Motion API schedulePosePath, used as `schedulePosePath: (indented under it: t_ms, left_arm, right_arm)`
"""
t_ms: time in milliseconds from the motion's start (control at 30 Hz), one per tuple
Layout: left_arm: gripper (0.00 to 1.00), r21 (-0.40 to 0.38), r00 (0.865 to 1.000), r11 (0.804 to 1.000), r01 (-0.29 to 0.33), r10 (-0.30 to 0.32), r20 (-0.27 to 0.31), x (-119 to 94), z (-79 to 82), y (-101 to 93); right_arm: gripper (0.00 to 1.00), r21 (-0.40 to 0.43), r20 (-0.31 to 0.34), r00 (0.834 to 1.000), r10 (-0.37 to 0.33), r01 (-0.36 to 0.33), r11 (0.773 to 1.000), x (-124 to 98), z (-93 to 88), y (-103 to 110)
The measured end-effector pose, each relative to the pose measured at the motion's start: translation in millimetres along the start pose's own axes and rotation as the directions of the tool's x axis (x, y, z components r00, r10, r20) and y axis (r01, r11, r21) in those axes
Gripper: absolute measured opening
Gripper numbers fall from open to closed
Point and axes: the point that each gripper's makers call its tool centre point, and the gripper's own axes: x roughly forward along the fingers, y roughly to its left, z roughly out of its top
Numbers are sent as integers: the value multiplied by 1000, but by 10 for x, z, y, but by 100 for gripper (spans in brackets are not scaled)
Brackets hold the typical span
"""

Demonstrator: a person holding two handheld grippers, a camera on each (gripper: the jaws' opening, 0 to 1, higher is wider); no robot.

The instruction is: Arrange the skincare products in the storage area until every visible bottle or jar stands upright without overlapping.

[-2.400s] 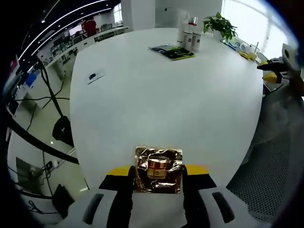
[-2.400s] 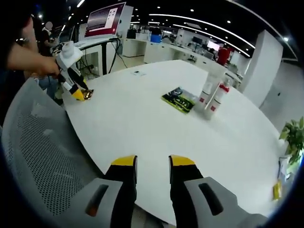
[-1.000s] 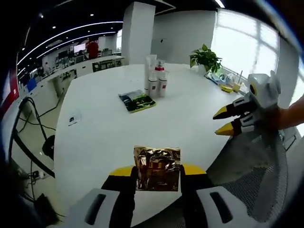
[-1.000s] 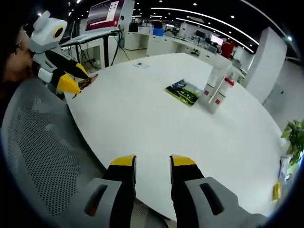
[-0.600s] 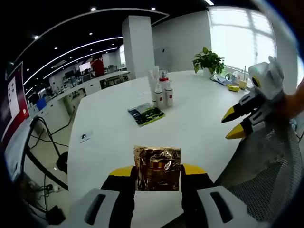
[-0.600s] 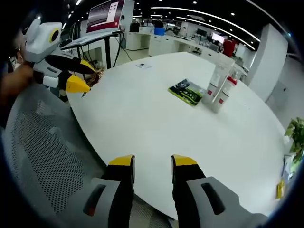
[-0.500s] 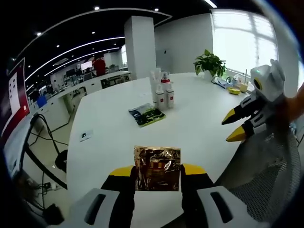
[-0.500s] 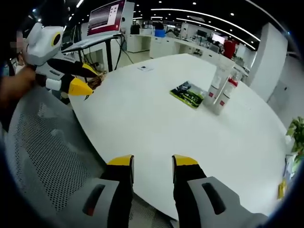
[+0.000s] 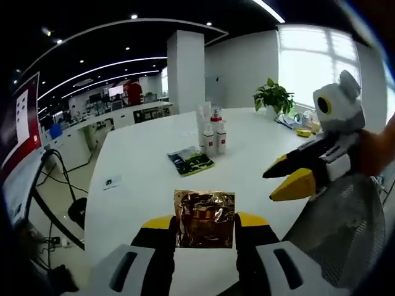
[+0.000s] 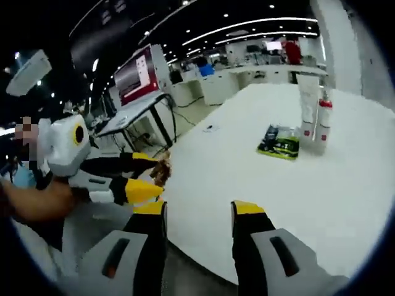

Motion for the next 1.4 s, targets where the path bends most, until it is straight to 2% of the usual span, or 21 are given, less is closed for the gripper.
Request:
schedulePosePath:
  t_ms: [67, 133, 233, 467, 633, 933, 1100, 1167, 1200, 1367, 1400]
  left_arm:
    - [38, -4, 1000, 1000, 1, -1, -13, 13, -28, 2]
    - [38, -11, 1000, 1000, -2, 2, -19, 13, -40, 14]
    - [38, -22, 1000, 1000, 1, -1, -20, 3, -41, 6]
    - [38, -23, 999, 1000, 21, -21, -24, 30, -50, -35]
    - [38, -15, 999, 1000, 24, -24, -24, 42, -52, -41]
    - [38, -29, 999, 999, 29, -30, -29, 40, -63, -46]
    - [38, -23, 999, 998, 51, -51, -19, 41, -54, -91]
    - [38, -11, 998, 998, 55, -56, -26, 44, -80, -111]
    - [38, -8, 998, 998, 60, -60, -33, 52, -93, -123]
    - [37, 41, 993, 993, 111, -110, -30, 48, -81, -249]
    - [37, 70, 989, 987, 145, -143, -33, 49, -79, -317]
  right_arm:
    - [40, 134, 44, 998, 54, -59, 989, 33, 26, 65]
    - [39, 226, 89, 993, 78, -97, 969, 46, 56, 89]
    - [40, 281, 104, 989, 102, -127, 951, 81, 31, 124]
    - [42, 310, 80, 983, 164, -181, 933, 194, -54, 295]
    - [42, 343, 88, 980, 181, -200, 918, 267, -25, 317]
    - [37, 334, 95, 976, 196, -217, 917, 301, 47, 279]
    - [30, 332, 76, 980, 185, -200, 922, 361, -11, 181]
    - [28, 323, 29, 988, 153, -154, 934, 388, -115, 91]
    - [27, 320, 29, 987, 157, -158, 934, 396, -123, 91]
    - [14, 359, 24, 984, 176, -173, 917, 390, -221, 74]
    - [10, 381, 26, 982, 187, -183, 906, 371, -242, 92]
